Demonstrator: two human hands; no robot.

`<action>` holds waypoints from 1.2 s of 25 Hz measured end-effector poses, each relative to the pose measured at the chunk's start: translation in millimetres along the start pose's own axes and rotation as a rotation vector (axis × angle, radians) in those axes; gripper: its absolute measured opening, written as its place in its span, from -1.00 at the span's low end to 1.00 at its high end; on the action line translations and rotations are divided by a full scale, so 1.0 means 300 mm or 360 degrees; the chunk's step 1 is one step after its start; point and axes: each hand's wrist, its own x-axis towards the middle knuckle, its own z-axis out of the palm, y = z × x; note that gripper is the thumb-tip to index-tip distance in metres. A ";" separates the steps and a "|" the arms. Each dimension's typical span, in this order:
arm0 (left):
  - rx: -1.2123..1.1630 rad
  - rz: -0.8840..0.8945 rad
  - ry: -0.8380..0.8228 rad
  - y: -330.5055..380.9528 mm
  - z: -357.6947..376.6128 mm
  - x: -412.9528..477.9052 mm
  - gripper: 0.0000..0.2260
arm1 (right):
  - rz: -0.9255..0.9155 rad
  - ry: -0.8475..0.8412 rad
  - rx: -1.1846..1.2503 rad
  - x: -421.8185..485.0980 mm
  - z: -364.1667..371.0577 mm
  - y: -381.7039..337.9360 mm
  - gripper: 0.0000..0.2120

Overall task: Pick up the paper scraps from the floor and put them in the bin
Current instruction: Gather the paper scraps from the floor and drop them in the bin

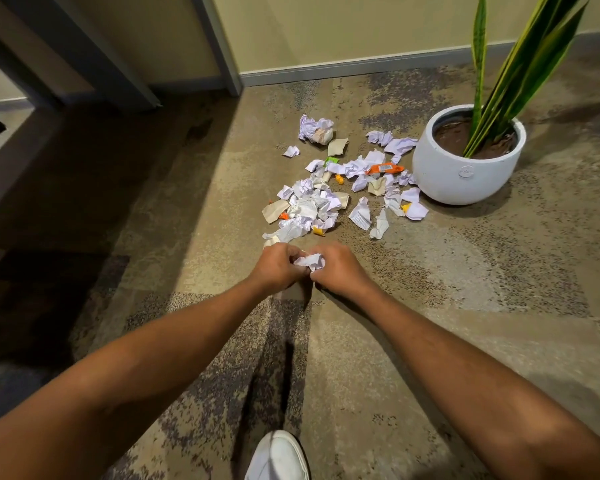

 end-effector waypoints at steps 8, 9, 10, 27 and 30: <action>-0.0149 0.0319 -0.0073 0.268 -0.033 0.073 -0.88 | 0.0511 0.0215 0.0716 -0.021 -0.261 0.012 -0.69; -0.0183 0.0346 -0.0104 0.310 -0.030 0.076 -0.88 | 0.0553 0.0255 0.0799 -0.030 -0.300 0.011 -0.68; -0.0226 0.0368 -0.0142 0.349 -0.026 0.078 -0.88 | 0.0580 0.0300 0.0895 -0.040 -0.337 0.013 -0.69; -0.1507 0.0478 -0.0822 1.294 0.325 -0.100 -0.70 | 0.0525 0.1296 0.1489 -0.528 -1.115 0.220 -0.69; -0.1558 0.0485 -0.0864 1.483 0.388 -0.163 -0.70 | 0.0522 0.1508 0.1442 -0.638 -1.257 0.255 -0.64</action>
